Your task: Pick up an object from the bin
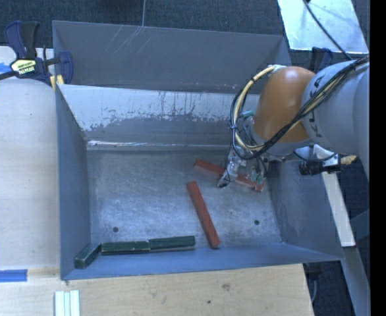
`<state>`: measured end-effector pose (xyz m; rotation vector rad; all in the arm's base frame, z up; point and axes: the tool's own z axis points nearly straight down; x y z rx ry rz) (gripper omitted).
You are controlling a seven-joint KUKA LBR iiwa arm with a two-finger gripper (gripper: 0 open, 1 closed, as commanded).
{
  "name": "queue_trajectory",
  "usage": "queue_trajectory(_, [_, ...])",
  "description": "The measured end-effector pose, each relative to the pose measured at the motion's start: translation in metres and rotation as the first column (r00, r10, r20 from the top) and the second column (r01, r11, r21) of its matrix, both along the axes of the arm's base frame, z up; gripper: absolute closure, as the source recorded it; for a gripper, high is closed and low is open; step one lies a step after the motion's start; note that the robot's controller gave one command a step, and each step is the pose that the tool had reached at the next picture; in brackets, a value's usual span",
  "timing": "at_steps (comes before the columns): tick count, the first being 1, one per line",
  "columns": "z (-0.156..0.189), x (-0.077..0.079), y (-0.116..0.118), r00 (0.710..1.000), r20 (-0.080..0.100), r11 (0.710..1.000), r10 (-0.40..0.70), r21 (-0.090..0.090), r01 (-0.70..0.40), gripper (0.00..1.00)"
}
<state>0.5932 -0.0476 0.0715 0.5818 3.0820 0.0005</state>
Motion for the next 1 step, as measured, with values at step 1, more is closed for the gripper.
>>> queue_trajectory(1, [0.1388,-0.0412,0.0282,1.0,0.006,1.0,-0.014,0.001,0.014,1.0])
